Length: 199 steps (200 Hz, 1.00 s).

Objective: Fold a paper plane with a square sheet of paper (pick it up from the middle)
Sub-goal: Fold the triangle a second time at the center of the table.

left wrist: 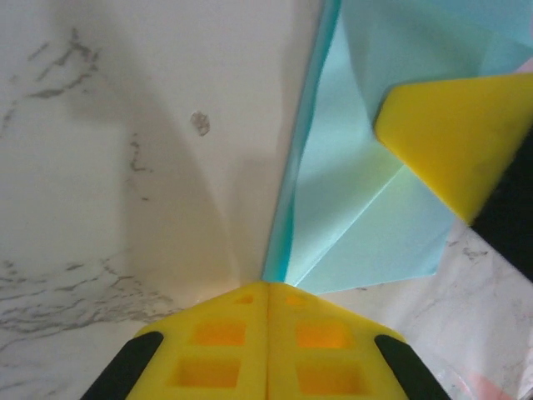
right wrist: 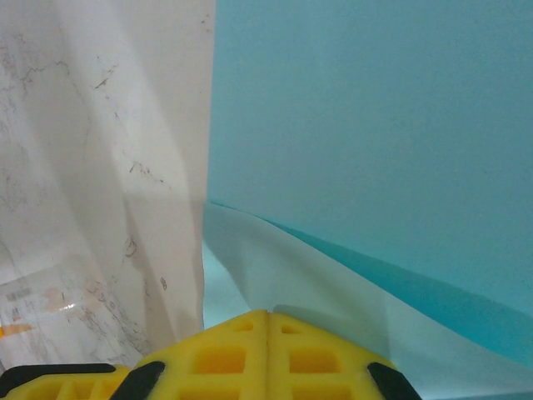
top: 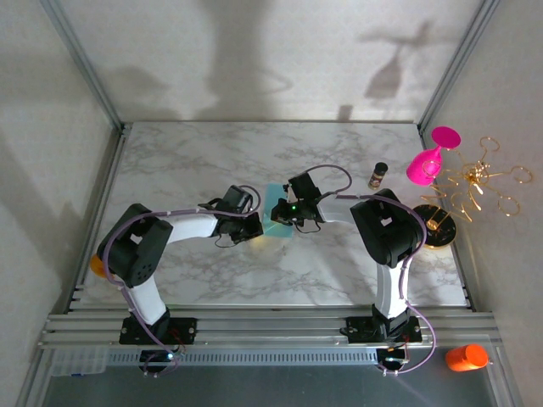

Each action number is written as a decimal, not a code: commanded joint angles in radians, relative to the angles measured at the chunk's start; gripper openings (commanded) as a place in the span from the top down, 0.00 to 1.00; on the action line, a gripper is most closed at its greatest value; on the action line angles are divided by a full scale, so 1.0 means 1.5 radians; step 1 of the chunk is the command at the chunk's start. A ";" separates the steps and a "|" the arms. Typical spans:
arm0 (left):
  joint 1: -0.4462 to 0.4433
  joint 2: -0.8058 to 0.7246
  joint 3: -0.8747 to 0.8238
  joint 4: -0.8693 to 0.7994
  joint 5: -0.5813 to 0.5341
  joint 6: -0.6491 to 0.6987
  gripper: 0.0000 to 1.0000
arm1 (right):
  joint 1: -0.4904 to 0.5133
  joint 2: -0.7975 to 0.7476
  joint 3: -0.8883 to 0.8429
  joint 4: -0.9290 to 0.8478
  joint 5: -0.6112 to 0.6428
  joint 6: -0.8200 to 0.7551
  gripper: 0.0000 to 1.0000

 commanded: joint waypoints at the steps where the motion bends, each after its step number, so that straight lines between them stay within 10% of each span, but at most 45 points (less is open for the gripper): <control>1: 0.001 -0.029 0.032 0.012 0.013 -0.004 0.93 | -0.011 0.039 -0.016 -0.067 0.068 0.006 1.00; 199: -0.009 -0.015 -0.045 -0.065 -0.013 0.099 0.95 | -0.012 0.040 -0.012 -0.082 0.064 0.001 1.00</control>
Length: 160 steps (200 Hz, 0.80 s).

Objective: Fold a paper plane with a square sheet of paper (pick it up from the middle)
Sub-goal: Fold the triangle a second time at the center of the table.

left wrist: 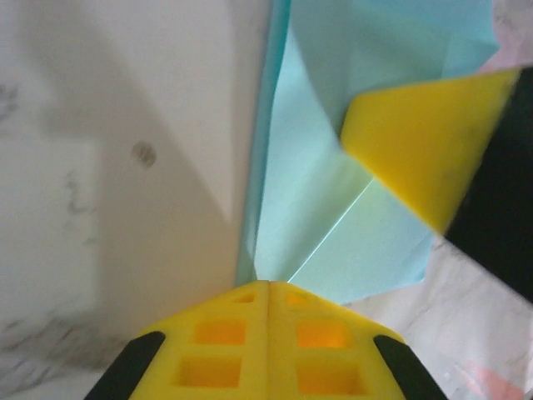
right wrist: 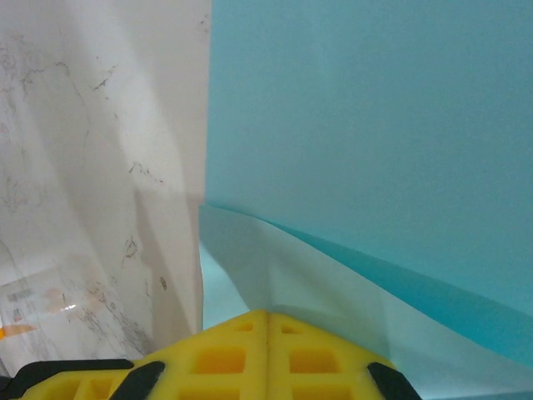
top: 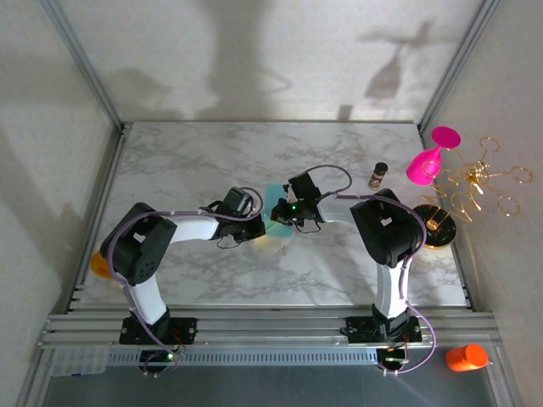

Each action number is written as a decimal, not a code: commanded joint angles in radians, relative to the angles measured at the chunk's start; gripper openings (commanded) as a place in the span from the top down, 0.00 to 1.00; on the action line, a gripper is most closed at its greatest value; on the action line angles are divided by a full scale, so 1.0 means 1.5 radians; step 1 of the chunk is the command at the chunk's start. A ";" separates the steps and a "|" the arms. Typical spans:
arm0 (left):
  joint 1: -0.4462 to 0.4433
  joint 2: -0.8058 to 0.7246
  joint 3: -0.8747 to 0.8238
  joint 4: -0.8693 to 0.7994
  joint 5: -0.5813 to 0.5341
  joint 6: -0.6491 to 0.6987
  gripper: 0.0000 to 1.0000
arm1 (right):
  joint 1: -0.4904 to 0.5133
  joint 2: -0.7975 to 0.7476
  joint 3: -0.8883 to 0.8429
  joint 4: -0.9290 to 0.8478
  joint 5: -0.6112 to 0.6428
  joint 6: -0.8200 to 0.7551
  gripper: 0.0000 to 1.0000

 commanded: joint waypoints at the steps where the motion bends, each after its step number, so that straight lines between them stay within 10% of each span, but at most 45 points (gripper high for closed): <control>1: -0.003 -0.024 -0.014 -0.131 -0.023 0.060 0.95 | -0.011 0.040 -0.012 -0.082 0.065 -0.001 1.00; 160: -0.008 0.050 0.055 -0.026 -0.044 -0.068 1.00 | -0.014 0.022 -0.010 -0.032 0.016 0.011 1.00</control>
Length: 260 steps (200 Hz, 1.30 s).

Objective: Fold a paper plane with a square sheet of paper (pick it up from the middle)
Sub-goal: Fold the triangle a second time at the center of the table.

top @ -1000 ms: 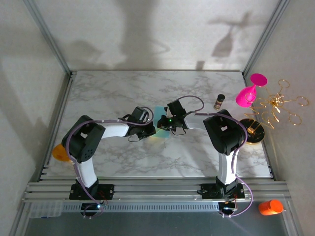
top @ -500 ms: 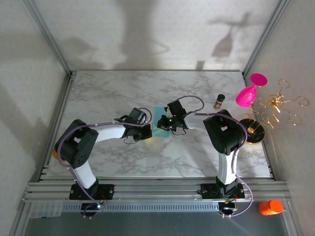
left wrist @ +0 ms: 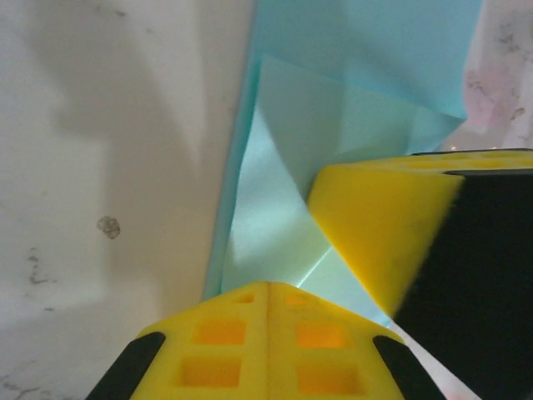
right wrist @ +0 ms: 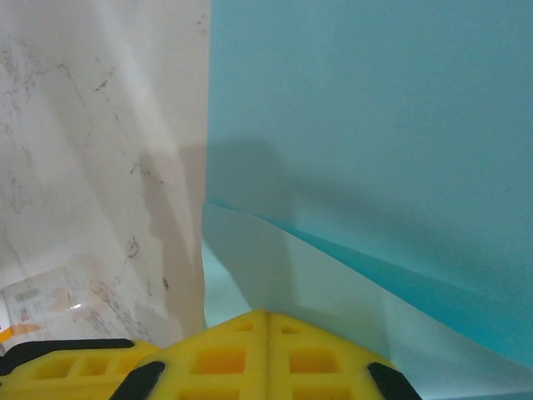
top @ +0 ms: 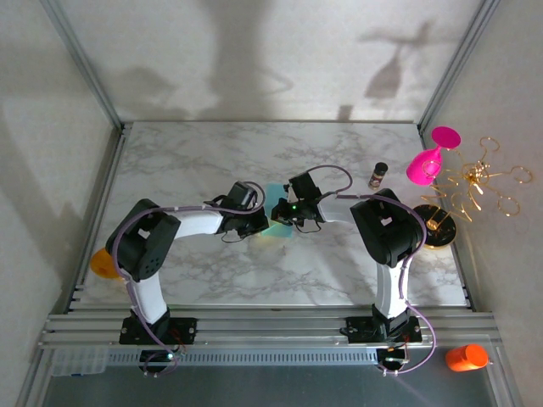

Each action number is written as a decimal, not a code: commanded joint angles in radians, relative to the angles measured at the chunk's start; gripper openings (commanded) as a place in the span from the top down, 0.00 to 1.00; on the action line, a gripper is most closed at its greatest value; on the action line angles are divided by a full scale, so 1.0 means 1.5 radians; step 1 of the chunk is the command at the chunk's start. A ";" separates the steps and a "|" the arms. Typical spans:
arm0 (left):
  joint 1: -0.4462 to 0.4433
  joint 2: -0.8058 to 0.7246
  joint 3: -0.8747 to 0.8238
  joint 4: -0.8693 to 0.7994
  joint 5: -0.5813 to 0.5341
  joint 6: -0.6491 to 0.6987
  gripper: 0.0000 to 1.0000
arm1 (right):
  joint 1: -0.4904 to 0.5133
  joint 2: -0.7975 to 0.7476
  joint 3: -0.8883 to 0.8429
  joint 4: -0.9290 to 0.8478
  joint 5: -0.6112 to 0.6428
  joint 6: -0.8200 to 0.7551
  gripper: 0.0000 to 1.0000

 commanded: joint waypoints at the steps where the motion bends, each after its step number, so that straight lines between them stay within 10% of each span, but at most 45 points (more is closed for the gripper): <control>1: -0.006 0.013 -0.006 -0.018 -0.028 -0.006 1.00 | -0.011 0.021 -0.010 -0.034 0.025 0.002 1.00; 260: -0.006 0.020 -0.051 -0.070 -0.063 -0.023 1.00 | -0.071 0.007 -0.022 -0.056 0.076 -0.010 1.00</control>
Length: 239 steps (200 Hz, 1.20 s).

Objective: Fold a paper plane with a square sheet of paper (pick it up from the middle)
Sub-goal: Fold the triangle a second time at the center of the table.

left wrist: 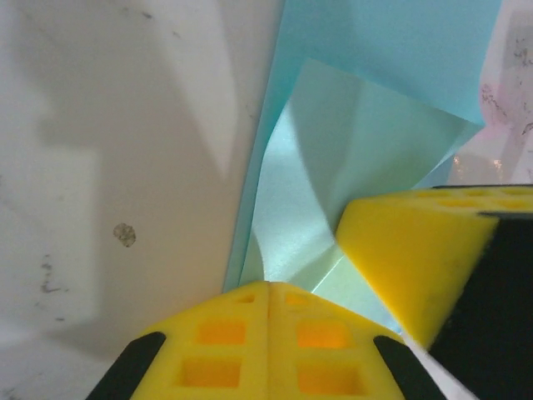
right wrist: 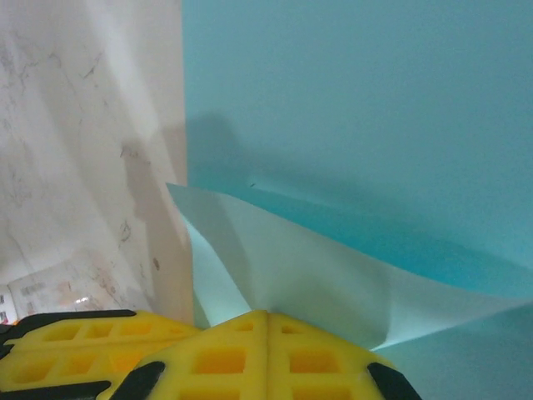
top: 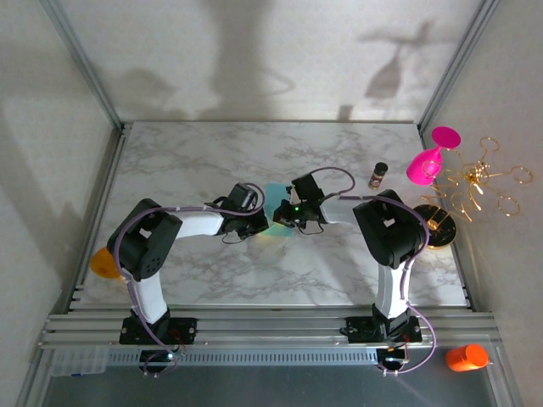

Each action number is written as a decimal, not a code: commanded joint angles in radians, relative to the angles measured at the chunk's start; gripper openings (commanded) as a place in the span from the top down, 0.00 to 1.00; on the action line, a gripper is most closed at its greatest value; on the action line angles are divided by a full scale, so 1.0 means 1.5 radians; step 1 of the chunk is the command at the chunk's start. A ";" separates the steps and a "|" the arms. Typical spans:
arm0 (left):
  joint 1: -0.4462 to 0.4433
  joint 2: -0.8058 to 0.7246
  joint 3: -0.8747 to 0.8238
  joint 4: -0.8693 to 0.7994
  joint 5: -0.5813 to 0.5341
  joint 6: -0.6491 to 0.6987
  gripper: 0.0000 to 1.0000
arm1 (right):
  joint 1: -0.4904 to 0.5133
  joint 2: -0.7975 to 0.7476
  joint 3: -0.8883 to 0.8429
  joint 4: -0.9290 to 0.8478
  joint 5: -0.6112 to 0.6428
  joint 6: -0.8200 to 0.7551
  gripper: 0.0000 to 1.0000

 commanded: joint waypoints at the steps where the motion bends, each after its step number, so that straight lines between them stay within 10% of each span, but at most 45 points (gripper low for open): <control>1: -0.003 0.014 -0.039 -0.088 -0.048 -0.003 1.00 | -0.057 0.023 0.000 -0.052 0.088 -0.016 1.00; 72: -0.004 0.012 -0.036 -0.074 -0.031 -0.002 1.00 | -0.135 -0.009 0.007 -0.054 0.112 -0.041 1.00; 239: -0.026 0.020 0.073 -0.005 0.032 -0.029 0.98 | -0.039 -0.007 -0.002 -0.011 -0.003 -0.020 1.00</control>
